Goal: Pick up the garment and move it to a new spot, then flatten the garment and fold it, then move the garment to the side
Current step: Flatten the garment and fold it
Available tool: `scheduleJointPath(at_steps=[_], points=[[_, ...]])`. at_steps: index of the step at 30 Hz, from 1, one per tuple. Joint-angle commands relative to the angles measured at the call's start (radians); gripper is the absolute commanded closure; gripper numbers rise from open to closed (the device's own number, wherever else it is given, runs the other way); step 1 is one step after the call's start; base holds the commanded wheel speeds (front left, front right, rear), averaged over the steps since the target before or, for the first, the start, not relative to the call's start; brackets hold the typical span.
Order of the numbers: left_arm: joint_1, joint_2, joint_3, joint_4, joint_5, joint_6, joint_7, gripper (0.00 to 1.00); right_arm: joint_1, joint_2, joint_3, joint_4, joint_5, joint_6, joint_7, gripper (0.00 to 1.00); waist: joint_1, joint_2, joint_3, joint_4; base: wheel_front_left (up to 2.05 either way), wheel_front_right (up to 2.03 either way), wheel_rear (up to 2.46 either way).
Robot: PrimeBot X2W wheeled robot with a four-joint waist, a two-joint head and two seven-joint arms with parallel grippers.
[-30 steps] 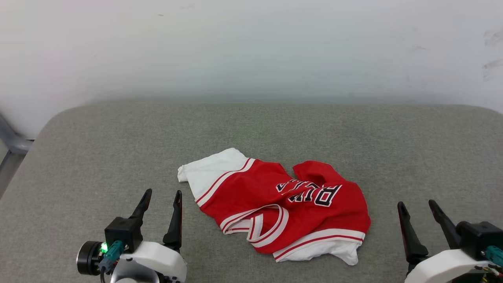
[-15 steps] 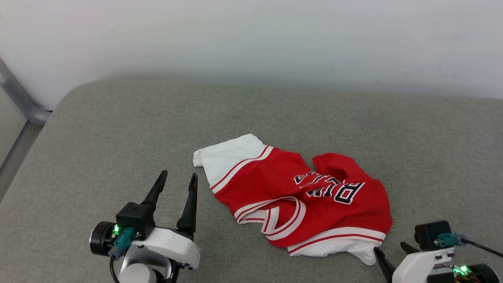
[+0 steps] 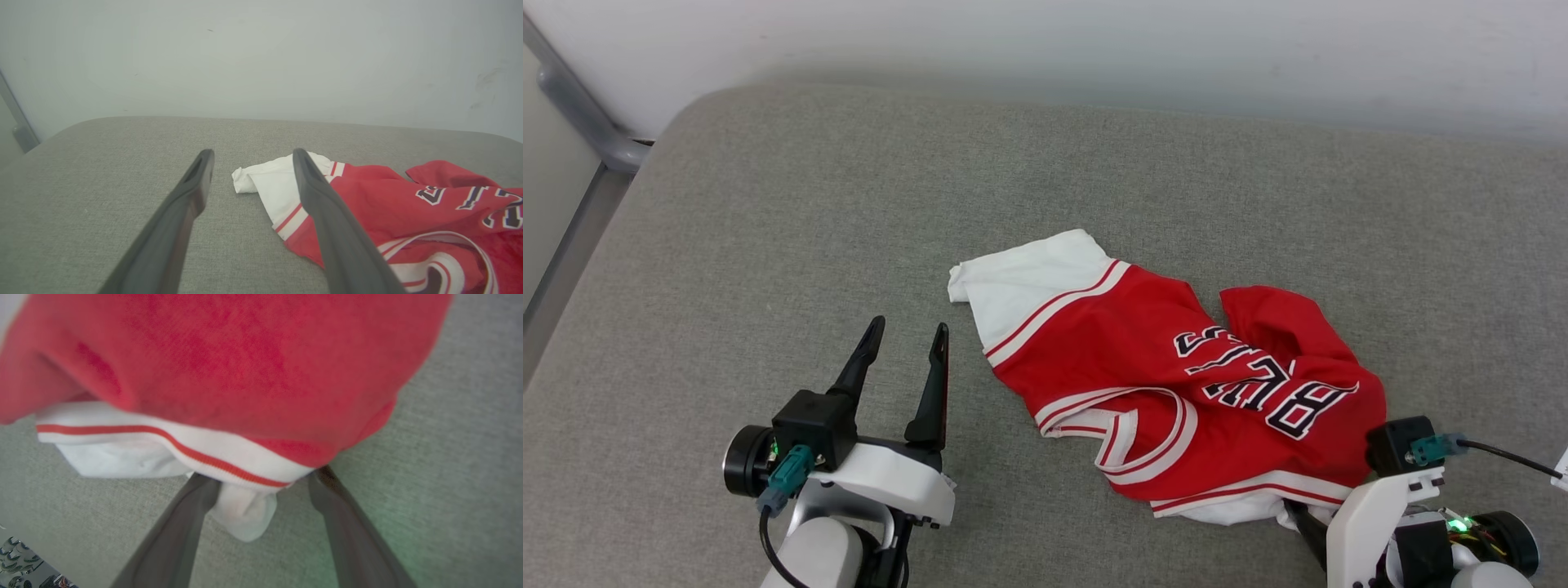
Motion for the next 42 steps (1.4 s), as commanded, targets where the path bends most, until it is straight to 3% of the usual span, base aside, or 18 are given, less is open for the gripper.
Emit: scheduleJointPath(at_steps=[1, 2, 3, 9, 16, 23, 27, 32, 33, 34, 35, 36, 42], points=[[-0.011, -0.005, 0.007, 0.002, 0.006, -0.005, -0.002, 0.00, 0.046, 0.013, 0.037, 0.076, 0.028, 0.000, 0.056, 0.59, -0.0001, 0.0000, 0.002, -0.002, 0.00, 0.00, 0.00], [-0.011, -0.007, 0.012, 0.004, 0.009, -0.010, -0.002, 0.00, 0.046, 0.011, 0.043, 0.078, 0.043, 0.000, 0.070, 0.87, -0.0001, 0.0000, 0.001, -0.005, 0.00, 0.00, 0.00], [-0.011, -0.009, 0.016, 0.006, 0.010, -0.012, -0.002, 0.00, 0.042, 0.003, 0.047, 0.067, 0.052, 0.001, 0.074, 1.00, -0.0001, 0.0000, 0.000, -0.008, 0.00, 0.00, 0.00], [0.002, -0.022, 0.044, 0.013, 0.024, -0.024, -0.002, 0.00, -0.034, -0.067, -0.017, -0.067, 0.067, -0.001, 0.066, 1.00, -0.0001, 0.0000, -0.019, -0.040, 0.00, 0.00, 0.00], [-0.005, -0.036, 0.061, 0.016, 0.037, -0.040, -0.002, 0.00, -0.124, -0.179, -0.147, -0.187, 0.028, -0.001, 0.184, 1.00, -0.0001, 0.0000, -0.013, -0.065, 0.00, 0.00, 0.00], [-0.051, -0.047, 0.069, 0.020, 0.061, -0.065, -0.002, 0.00, -0.262, -0.271, -0.262, -0.180, -0.038, 0.000, 0.224, 1.00, -0.0001, 0.0000, 0.049, -0.052, 0.00, 0.00, 0.00], [-0.063, -0.054, 0.073, 0.024, 0.071, -0.072, -0.002, 0.00, -0.299, -0.256, -0.276, -0.131, -0.051, 0.000, 0.200, 1.00, -0.0001, 0.0000, 0.078, -0.043, 0.00, 0.00, 0.00], [-0.070, -0.065, 0.082, 0.034, 0.076, -0.080, -0.002, 0.00, -0.309, -0.189, -0.299, -0.008, -0.044, -0.001, 0.106, 1.00, -0.0001, 0.0000, 0.101, -0.035, 0.00, 0.00, 0.00], [-0.068, -0.067, 0.084, 0.036, 0.078, -0.082, -0.002, 0.00, -0.307, -0.179, -0.300, 0.019, -0.047, 0.000, 0.082, 0.88, -0.0001, 0.0000, 0.102, -0.034, 0.00, 0.00, 0.00], [-0.067, -0.069, 0.086, 0.038, 0.080, -0.083, -0.002, 0.00, -0.305, -0.167, -0.301, 0.042, -0.047, 0.000, 0.055, 0.63, -0.0001, 0.0000, 0.101, -0.035, 0.00, 0.00, 0.00], [-0.063, -0.070, 0.090, 0.041, 0.080, -0.083, -0.002, 0.00, -0.303, -0.156, -0.303, 0.064, -0.045, 0.000, 0.024, 0.00, -0.0001, 0.0000, 0.097, -0.036, 0.00, 0.00, 0.00], [-0.055, -0.069, 0.099, 0.053, 0.086, -0.089, -0.002, 0.00, -0.293, -0.136, -0.310, 0.111, -0.050, 0.000, -0.071, 0.00, -0.0001, 0.0000, 0.079, -0.041, 0.00, 0.00, 0.00], [-0.037, -0.058, 0.110, 0.072, 0.099, -0.095, -0.002, 0.00, -0.252, -0.087, -0.339, 0.114, -0.073, 0.000, -0.320, 0.00, -0.0001, 0.0000, 0.015, -0.059, 0.00, 0.00, 0.00]])
